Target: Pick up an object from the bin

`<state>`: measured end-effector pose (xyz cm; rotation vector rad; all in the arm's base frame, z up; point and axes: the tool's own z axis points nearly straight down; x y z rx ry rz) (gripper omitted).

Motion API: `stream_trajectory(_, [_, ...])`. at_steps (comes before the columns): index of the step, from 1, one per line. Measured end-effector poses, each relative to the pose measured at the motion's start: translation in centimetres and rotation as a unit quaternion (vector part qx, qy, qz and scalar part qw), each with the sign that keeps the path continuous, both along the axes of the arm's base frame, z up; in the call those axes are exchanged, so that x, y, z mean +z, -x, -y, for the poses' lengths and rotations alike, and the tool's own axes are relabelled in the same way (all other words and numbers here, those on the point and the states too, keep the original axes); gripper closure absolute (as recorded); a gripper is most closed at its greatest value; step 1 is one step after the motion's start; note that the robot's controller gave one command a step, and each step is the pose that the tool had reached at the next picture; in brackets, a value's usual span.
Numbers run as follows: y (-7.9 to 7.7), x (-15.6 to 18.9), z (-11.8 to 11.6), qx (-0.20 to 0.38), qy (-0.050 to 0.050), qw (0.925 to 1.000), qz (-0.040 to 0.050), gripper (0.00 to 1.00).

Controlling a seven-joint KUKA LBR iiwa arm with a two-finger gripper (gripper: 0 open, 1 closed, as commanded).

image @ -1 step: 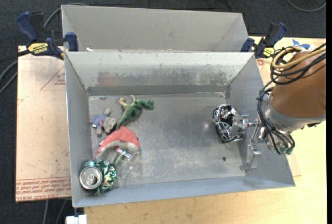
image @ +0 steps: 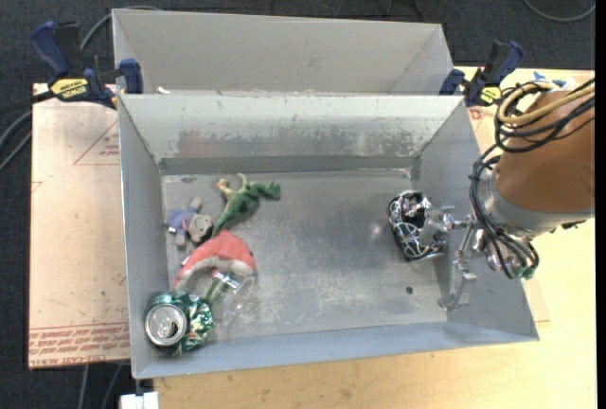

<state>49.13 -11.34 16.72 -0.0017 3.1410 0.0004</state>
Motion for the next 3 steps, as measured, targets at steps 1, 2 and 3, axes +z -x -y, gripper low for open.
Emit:
stream_trajectory(1, [-5.4, -9.3, 3.9, -0.076, 0.0, 0.9971, 0.0029, 0.0])
stream_trajectory(2, [-5.2, -9.4, 3.4, -0.059, 0.002, 0.9982, 0.0067, 0.0])
stream_trajectory(3, [-9.8, -9.7, 3.6, -0.096, 0.0, 0.9953, 0.0046, 0.0])
